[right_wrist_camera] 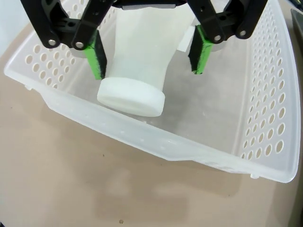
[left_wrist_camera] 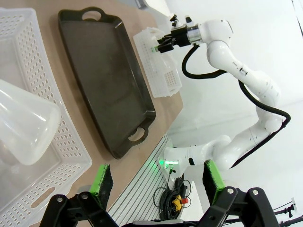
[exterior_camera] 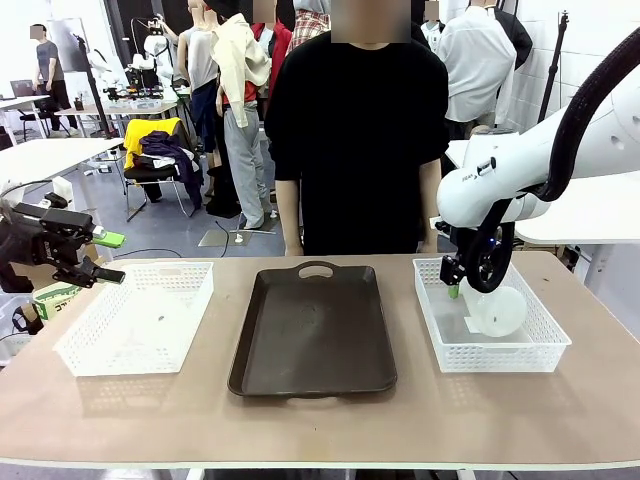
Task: Prepare the laboratory tools.
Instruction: Pick up the Big flask that the person points to, then while moving the picked Big flask to the Handle tray indicated by the person, stop as directed by the person.
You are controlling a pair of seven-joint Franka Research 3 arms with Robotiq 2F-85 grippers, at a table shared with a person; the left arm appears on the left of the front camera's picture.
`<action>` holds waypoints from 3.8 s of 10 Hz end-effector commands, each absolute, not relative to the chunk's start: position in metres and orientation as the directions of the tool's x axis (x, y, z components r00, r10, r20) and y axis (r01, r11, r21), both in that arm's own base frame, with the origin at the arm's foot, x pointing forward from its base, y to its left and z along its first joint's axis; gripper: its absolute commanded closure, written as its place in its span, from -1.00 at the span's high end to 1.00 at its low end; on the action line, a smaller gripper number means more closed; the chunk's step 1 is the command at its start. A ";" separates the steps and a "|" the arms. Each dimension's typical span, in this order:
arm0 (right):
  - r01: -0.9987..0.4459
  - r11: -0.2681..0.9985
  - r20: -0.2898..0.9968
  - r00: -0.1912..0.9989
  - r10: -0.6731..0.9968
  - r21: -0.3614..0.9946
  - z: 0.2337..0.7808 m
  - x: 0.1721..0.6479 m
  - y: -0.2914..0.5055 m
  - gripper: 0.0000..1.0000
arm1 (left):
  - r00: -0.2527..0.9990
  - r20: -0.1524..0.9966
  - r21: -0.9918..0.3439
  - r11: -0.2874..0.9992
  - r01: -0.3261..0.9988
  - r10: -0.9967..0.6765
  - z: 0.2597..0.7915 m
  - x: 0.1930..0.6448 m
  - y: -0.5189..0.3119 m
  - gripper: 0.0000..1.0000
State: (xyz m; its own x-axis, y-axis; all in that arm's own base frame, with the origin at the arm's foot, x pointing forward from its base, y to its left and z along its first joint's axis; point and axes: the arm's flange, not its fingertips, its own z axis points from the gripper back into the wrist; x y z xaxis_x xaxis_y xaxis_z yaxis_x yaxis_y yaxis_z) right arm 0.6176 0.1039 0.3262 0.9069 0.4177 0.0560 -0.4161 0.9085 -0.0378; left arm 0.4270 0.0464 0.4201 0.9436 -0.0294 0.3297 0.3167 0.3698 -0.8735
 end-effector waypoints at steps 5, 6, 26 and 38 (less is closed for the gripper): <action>-0.370 0.928 0.012 0.929 0.370 -0.042 0.318 0.625 0.099 -1.00 | 0.942 0.335 -0.874 0.366 0.321 -0.025 0.422 0.427 0.047 1.00; -0.362 0.932 0.015 0.932 0.362 -0.039 0.319 0.624 0.096 -1.00 | 0.942 0.335 -0.874 0.366 0.321 -0.025 0.422 0.427 0.047 1.00; -0.372 0.927 0.013 0.928 0.372 0.041 0.375 0.597 0.112 -1.00 | 0.942 0.335 -0.874 0.366 0.321 -0.025 0.422 0.427 0.047 1.00; -0.337 0.941 0.052 0.941 0.336 0.031 0.446 0.535 0.104 -1.00 | 0.942 0.335 -0.874 0.366 0.321 -0.025 0.422 0.427 0.047 1.00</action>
State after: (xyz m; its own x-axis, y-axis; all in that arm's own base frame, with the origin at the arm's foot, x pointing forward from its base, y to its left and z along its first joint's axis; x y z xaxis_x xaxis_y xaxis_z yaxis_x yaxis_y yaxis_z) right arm 0.5295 0.1028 0.4426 0.9409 0.3358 0.0447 -0.3373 0.9409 0.0304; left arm 0.4271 0.0464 0.4201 0.9437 -0.0296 0.3295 0.3166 0.3701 -0.8734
